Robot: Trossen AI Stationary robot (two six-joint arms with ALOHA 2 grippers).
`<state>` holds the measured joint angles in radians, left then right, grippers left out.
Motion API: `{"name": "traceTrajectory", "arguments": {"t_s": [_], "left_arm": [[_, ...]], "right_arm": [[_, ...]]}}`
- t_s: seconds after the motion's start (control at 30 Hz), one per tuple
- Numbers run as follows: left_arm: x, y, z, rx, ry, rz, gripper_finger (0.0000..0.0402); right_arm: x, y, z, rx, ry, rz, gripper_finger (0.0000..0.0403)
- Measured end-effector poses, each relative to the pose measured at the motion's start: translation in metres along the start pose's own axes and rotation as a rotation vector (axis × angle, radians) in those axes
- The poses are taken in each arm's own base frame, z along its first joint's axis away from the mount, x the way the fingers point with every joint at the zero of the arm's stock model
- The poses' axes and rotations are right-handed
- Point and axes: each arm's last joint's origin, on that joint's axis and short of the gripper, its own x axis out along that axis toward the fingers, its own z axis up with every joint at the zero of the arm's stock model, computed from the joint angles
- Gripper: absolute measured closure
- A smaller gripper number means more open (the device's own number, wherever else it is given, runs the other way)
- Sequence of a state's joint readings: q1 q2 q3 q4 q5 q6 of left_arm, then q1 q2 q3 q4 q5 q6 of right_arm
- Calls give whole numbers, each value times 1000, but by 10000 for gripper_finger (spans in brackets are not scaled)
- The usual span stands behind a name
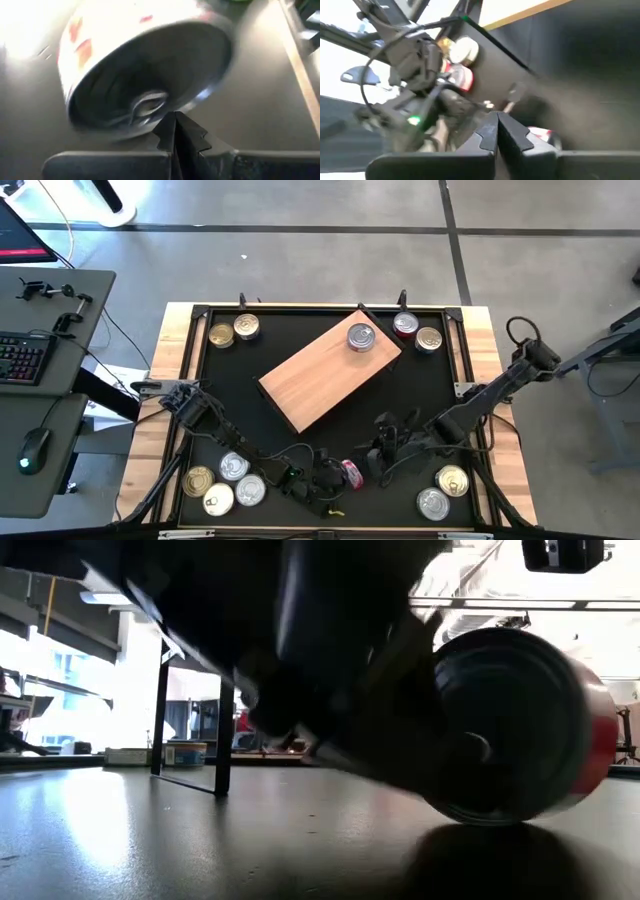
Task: Stack canned seafood by type on shelf
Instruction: Stack the red tuna can on the top of the other red tuna can on the shelf
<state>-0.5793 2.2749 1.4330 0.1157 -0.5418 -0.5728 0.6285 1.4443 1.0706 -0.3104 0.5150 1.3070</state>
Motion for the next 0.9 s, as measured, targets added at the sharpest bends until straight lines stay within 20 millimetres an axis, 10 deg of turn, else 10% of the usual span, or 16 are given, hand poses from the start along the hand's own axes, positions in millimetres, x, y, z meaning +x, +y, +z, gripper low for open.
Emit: {"name": "traceTrajectory", "arguments": {"t_s": [0.6,0.9], "left_arm": [[-3,-10,23,19,-153,-158,401],[-43,-19,45,192,-97,-229,401]], "right_arm": [[-14,10,-2,-275,126,-26,403],[-15,18,6,-501,309,95,382]]}}
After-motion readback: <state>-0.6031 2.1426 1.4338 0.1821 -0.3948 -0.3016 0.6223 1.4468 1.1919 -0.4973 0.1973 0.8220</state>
